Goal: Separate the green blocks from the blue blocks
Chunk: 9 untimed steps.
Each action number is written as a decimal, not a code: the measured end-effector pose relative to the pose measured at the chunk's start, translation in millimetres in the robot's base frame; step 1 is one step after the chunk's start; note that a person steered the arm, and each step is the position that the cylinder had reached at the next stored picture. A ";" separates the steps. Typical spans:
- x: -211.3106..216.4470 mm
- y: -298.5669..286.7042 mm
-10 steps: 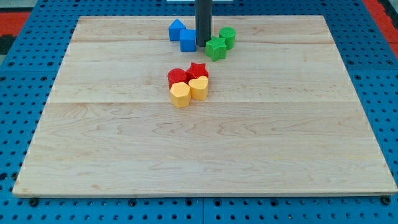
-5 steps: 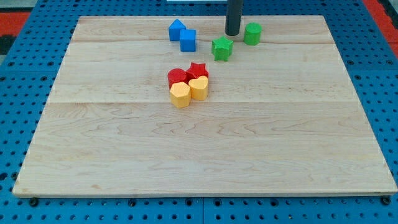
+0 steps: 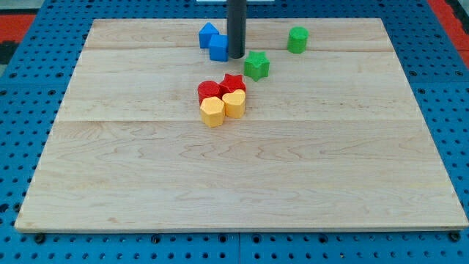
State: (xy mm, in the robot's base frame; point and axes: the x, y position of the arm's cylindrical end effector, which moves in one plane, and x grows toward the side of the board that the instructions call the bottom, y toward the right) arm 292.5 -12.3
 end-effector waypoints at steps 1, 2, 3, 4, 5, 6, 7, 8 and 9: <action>15.1 -24.2; 31.3 2.7; 31.6 52.3; 32.9 61.0; 56.9 60.9; 61.1 84.9; 41.9 93.0; 27.4 102.4; 30.8 121.3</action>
